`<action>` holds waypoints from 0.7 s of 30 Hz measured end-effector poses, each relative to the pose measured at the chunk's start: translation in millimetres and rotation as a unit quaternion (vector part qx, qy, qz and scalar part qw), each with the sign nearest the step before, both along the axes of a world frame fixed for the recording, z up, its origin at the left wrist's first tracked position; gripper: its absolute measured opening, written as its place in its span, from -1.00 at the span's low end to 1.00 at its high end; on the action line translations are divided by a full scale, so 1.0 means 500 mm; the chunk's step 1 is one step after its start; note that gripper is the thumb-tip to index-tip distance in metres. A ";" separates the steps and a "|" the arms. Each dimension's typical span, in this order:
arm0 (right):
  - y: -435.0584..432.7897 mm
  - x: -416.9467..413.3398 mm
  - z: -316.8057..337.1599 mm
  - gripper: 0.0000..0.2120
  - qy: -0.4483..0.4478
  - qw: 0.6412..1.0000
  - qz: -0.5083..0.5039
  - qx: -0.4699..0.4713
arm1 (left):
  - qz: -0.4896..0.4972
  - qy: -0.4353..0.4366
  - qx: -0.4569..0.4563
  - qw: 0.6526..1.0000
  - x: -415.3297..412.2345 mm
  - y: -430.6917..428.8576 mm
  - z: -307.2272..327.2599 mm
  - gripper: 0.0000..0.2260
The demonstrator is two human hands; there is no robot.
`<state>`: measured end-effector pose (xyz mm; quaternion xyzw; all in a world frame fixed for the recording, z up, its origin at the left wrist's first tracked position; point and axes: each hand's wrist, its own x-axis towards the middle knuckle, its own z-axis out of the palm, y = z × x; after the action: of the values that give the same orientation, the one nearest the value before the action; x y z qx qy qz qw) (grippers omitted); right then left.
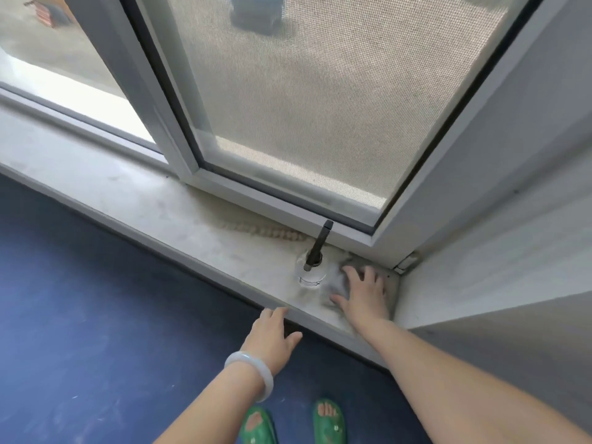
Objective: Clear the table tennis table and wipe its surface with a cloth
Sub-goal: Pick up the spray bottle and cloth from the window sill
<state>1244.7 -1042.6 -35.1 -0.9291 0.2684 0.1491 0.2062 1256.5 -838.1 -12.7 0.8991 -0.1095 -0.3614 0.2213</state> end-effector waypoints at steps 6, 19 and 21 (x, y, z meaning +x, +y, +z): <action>0.004 -0.023 -0.011 -0.60 -0.012 0.997 -0.015 0.077 | 0.023 -0.022 -0.028 0.999 0.049 -0.027 0.008 -0.50; -0.018 -0.034 -0.003 -0.76 -0.050 0.997 0.004 0.056 | 0.077 -0.072 -0.256 0.961 0.147 -0.135 -0.013 -0.48; -0.021 -0.030 0.008 -0.84 -0.068 0.994 0.001 0.090 | 0.103 -0.069 -0.291 0.949 0.145 -0.144 -0.010 -0.53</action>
<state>1229.8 -1053.2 -31.3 -0.9150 0.2387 0.1090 0.3064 1329.1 -909.9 -17.9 0.8249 -0.1320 -0.2261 0.5010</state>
